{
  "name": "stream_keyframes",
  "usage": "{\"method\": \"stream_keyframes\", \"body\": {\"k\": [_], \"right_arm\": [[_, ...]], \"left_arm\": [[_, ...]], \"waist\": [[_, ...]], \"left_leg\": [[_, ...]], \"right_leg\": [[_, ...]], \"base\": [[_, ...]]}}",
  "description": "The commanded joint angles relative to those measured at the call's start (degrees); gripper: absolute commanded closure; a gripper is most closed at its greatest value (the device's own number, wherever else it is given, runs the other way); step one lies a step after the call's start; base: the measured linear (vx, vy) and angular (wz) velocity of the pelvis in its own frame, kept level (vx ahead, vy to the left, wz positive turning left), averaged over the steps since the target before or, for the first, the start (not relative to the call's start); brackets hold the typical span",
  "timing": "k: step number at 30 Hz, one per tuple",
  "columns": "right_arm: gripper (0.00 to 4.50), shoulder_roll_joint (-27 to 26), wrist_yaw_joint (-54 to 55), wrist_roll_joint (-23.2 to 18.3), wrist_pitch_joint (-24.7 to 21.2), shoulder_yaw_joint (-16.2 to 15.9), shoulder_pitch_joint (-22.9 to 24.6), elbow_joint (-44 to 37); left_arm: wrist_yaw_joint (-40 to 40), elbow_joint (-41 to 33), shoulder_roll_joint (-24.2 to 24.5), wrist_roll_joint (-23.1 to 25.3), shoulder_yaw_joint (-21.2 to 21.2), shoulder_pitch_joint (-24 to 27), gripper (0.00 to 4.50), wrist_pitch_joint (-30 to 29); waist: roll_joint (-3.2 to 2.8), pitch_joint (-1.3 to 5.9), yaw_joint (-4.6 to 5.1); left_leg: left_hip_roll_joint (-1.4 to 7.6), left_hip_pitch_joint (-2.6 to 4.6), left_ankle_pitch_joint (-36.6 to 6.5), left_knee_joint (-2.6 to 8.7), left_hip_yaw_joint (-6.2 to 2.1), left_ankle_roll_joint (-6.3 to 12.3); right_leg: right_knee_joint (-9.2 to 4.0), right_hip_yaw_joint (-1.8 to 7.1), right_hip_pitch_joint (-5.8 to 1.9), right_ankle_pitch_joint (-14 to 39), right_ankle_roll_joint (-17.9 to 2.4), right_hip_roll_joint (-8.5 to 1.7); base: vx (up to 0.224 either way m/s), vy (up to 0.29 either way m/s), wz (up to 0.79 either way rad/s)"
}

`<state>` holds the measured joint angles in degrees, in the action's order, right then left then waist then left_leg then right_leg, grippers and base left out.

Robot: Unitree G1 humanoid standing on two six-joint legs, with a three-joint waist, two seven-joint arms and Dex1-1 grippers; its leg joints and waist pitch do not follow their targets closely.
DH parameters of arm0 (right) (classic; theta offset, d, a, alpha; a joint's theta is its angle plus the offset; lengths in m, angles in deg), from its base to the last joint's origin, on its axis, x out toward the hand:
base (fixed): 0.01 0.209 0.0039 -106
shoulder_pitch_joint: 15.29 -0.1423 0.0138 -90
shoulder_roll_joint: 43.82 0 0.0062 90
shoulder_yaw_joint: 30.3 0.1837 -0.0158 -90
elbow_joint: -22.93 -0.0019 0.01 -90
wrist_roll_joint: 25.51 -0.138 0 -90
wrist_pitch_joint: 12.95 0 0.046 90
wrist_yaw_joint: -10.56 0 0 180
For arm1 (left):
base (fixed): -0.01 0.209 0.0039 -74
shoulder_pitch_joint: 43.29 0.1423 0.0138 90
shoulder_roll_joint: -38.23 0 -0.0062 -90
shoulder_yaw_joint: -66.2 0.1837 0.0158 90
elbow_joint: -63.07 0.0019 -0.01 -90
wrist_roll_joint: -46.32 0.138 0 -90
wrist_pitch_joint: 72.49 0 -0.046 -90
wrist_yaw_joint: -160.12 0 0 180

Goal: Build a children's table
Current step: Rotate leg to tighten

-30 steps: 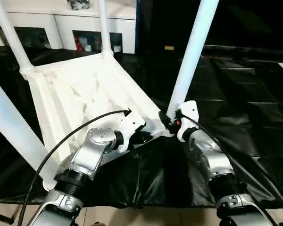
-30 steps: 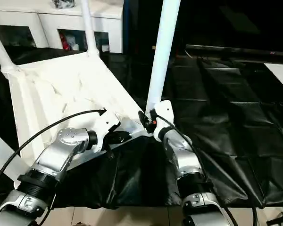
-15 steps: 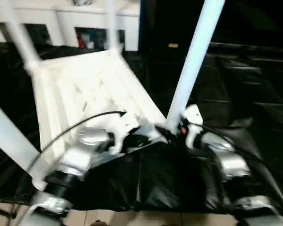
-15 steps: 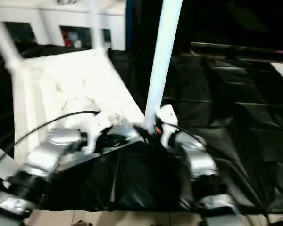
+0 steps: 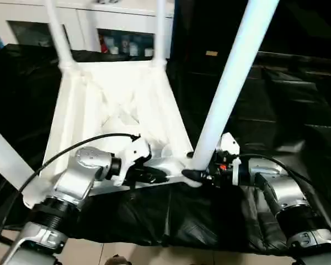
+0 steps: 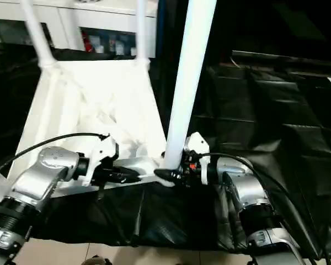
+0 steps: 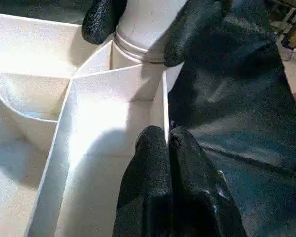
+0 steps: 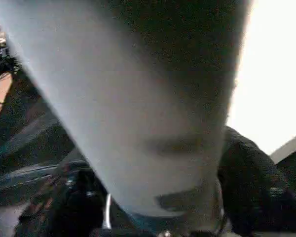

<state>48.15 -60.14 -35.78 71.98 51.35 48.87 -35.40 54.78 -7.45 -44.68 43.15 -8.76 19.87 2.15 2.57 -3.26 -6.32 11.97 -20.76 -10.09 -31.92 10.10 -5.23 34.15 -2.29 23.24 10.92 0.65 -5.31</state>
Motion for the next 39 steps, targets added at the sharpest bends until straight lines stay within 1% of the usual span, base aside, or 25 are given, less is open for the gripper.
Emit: {"method": "stream_keyframes", "body": {"k": [1,8,11,12,13,15,16,18,19,20,21,22,23,24,25,27,28,29,30,31,32,33,35,37,39], "right_arm": [[1.89,-0.65,-2.42,0.2,-1.08,-3.15,0.36,-0.56],[2.0,-1.02,-3.27,0.12,-1.4,-3.21,1.32,-1.29],[2.0,-1.24,-3.01,-0.12,-1.53,-3.21,1.78,-1.63],[2.01,-1.52,-2.44,-0.33,-1.7,-3.04,2.0,-1.81],[2.01,-2.12,-0.99,-0.81,-2.37,-2.56,2.36,-2.03],[2.01,-2.7,0.44,-1.14,-2.87,-2.05,2.78,-2.28],[2.01,-3.16,1.58,-1.1,-2.68,-1.77,3.12,-2.4],[2.01,-4.8,6.77,0.03,-1.6,-0.73,3.28,-1.09],[2.01,-6.5,12.14,1.14,-0.03,0.51,3.2,0.61],[2.01,-7.79,16.33,1.55,-0.25,1.69,2.71,2.28],[2.02,-8.23,17.75,1.63,-0.44,2.12,2.5,2.86],[2.02,-9.34,21.05,1.88,-0.41,3.01,2.18,4.02],[2.03,-9.34,21.05,1.88,-0.41,3.01,2.18,4.02],[2.03,-10.65,24.37,1.91,-0.81,3.89,2.02,4.81],[2.03,-12.58,28.73,2.06,-0.65,4.89,1.99,5.49],[2.03,-13.74,30.97,2.1,-0.33,5.43,1.9,5.79],[2.03,-17.08,36.86,1.77,0.3,6.96,1.14,7.0],[2.03,-17.8,38.24,1.77,0.53,7.29,0.96,7.28],[2.03,-18.4,39.4,1.77,0.73,7.56,0.8,7.51],[2.03,-21.26,42.71,0.77,0.66,8.67,-0.04,8.43],[2.03,-22.18,43.61,1.26,0.91,8.47,-0.39,8.84],[2.03,-22.76,44.22,1.73,1.17,8.29,-0.63,9.15],[2.03,-22.49,44.47,4.1,2.3,6.39,-0.8,9.38],[2.03,-22.19,45.67,4.66,3.18,6.48,-1.11,9.82],[2.03,-21.8,45.26,4.41,3.81,6.94,-1.03,9.7]], "left_arm": [[0.19,0.43,-1.01,-0.89,1.49,-1.07,4.5,0.8],[0.39,0.99,-0.84,-1.18,1.39,-0.99,4.5,1.66],[-0.23,1.53,-1.11,-1.07,1.07,-1.15,4.5,2.08],[-0.64,1.69,-1.22,-1.0,0.84,-1.18,4.5,2.11],[-1.52,1.86,-1.49,-0.89,0.48,-1.22,4.5,1.91],[-2.47,1.76,-1.81,-0.81,0.25,-1.15,4.5,1.56],[-3.49,1.64,-2.16,-0.65,0.08,-1.1,4.5,1.19],[-6.41,1.4,-3.49,-0.2,-0.36,-1.0,4.5,0.48],[-9.65,1.37,-4.99,0.35,-0.83,-1.01,4.5,-0.28],[-11.72,1.44,-6.11,0.95,-0.79,-1.03,4.5,-0.42],[-12.4,1.49,-6.5,1.17,-0.74,-1.05,4.5,-0.44],[-14.47,1.71,-7.72,1.76,-0.66,-1.1,4.5,-0.48],[-14.47,1.71,-7.72,1.76,-0.66,-1.1,4.5,-0.48],[-16.43,1.85,-9.3,1.94,-0.69,-1.15,4.5,-0.93],[-19.38,1.93,-11.61,2.29,-0.69,-1.21,4.5,-1.54],[-20.87,1.99,-12.73,2.69,-0.5,-1.31,4.5,-1.72],[-24.27,2.03,-15.95,3.11,-0.14,-1.57,4.5,-2.51],[-25.04,2.05,-16.65,3.19,-0.1,-1.63,4.5,-2.68],[-25.69,2.06,-17.23,3.25,-0.08,-1.69,4.5,-2.83],[-27.57,1.97,-19.18,4.3,1.1,-1.64,4.5,-2.85],[-27.86,1.66,-19.76,4.64,1.64,-1.36,4.5,-3.01],[-28.04,1.41,-20.12,4.84,1.96,-1.13,4.5,-3.14],[-28.32,0.83,-20.41,4.89,2.21,-0.71,4.5,-3.4],[-27.98,0.48,-20.12,4.83,2.49,-0.46,4.5,-3.39],[-27.42,0.22,-19.41,5.37,2.55,-0.2,4.5,-3.1]], "waist": [[0.08,2.97,-0.02],[-0.02,2.91,-0.19],[0.04,2.93,-0.21],[0.02,2.94,-0.21],[-0.15,2.87,-0.25],[-0.03,2.87,-0.27],[-0.05,2.77,-0.24],[-0.02,2.71,-0.13],[0.0,2.4,0.15],[-0.09,2.26,0.16],[0.06,2.18,0.36],[0.15,2.11,0.67],[0.16,2.17,0.97],[0.12,2.24,0.99],[-0.05,2.17,1.18],[0.11,2.14,1.27],[-0.11,2.16,1.26],[-0.12,2.26,1.28],[-0.06,2.39,1.28],[-0.32,2.41,1.26],[-0.23,2.45,1.4],[-0.24,2.55,1.41],[-0.46,2.63,1.35],[-0.35,2.58,1.36],[-0.41,2.61,1.34]], "left_leg": [[1.05,0.48,-7.31,3.12,0.64,4.99],[1.12,0.49,-8.49,3.23,0.56,4.42],[1.06,0.46,-8.52,3.19,0.55,4.33],[1.06,0.45,-8.54,3.2,0.55,4.3],[1.07,0.47,-8.75,3.23,0.54,4.21],[1.06,0.43,-8.85,3.25,0.51,4.11],[1.08,0.37,-10.08,3.41,0.43,3.57],[1.11,0.43,-11.33,3.55,0.38,2.95],[1.11,0.52,-13.94,3.9,0.28,1.6],[1.09,0.54,-15.14,4.04,0.21,1.07],[1.05,0.44,-15.92,4.18,0.12,0.6],[0.92,0.33,-17.3,4.42,-0.19,-0.24],[0.88,0.43,-17.94,4.46,-0.26,-0.51],[0.86,0.62,-18.08,4.37,-0.26,-0.39],[0.85,0.63,-18.0,4.4,-0.18,-0.28],[0.82,0.63,-18.59,4.51,-0.32,-0.31],[0.84,0.63,-18.01,4.52,-0.22,-0.34],[0.8,0.68,-17.96,4.44,-0.17,-0.4],[0.82,0.66,-17.55,4.42,-0.21,-0.42],[0.79,0.46,-16.91,4.45,-0.2,-0.3],[0.8,0.47,-16.71,4.44,-0.16,-0.2],[0.73,0.31,-15.96,4.41,-0.16,-0.05],[0.72,0.41,-15.68,4.27,-0.04,0.16],[0.64,0.25,-15.14,4.27,0.01,0.41],[0.66,0.29,-15.19,4.27,0.02,0.64]], "right_leg": [[-2.56,1.48,-2.71,1.59,-15.52,-1.92],[-2.72,1.48,-2.66,4.06,-15.01,-2.03],[-2.69,1.49,-2.67,3.89,-14.92,-1.99],[-2.68,1.48,-2.69,3.91,-14.91,-2.0],[-2.75,1.49,-2.64,4.02,-14.84,-1.99],[-2.7,1.49,-2.67,4.1,-14.78,-2.0],[-2.89,1.53,-2.63,6.06,-14.33,-2.13],[-3.14,1.58,-2.52,8.12,-13.89,-2.22],[-3.68,1.7,-2.3,12.59,-12.84,-2.39],[-3.87,1.71,-2.22,14.76,-12.29,-2.48],[-4.09,1.74,-2.24,16.86,-11.6,-2.54],[-4.43,1.63,-2.35,21.27,-9.89,-2.6],[-4.73,1.67,-2.19,23.19,-8.76,-2.57],[-4.84,1.69,-2.07,23.41,-8.56,-2.59],[-4.9,1.87,-1.92,22.82,-8.44,-2.48],[-5.13,1.74,-1.94,24.42,-7.71,-2.5],[-5.13,1.89,-1.73,23.69,-7.66,-2.47],[-5.13,1.89,-1.66,23.14,-7.85,-2.42],[-4.99,1.82,-1.82,22.05,-8.05,-2.36],[-4.76,1.81,-1.91,19.76,-8.46,-2.21],[-4.67,1.78,-1.91,18.01,-8.71,-2.06],[-4.46,1.71,-2.14,16.25,-8.9,-1.97],[-4.4,1.72,-2.11,14.34,-9.19,-1.92],[-4.32,1.71,-2.25,13.4,-9.3,-1.89],[-4.33,1.7,-2.27,13.22,-9.32,-1.91]], "base": [[0.0,0.0,0.0],[0.0,0.0,0.0],[0.0,0.0,0.0],[0.0,0.0,0.0],[0.0,0.0,0.0],[0.0,0.0,0.0],[0.0,0.0,0.0],[0.0,0.0,0.0],[0.0,0.0,0.0],[0.0,0.0,0.0],[0.0,0.0,0.0],[0.0,0.0,0.0],[0.0,0.0,0.0],[0.0,0.0,0.0],[0.0,0.0,0.0],[0.0,0.0,0.0],[0.0,0.0,0.0],[0.0,0.0,0.0],[0.0,0.0,0.0],[0.0,0.0,0.0],[0.0,0.0,0.0],[0.0,0.0,0.0],[0.0,0.0,0.0],[0.0,0.0,0.0],[0.0,0.0,0.0]]}}
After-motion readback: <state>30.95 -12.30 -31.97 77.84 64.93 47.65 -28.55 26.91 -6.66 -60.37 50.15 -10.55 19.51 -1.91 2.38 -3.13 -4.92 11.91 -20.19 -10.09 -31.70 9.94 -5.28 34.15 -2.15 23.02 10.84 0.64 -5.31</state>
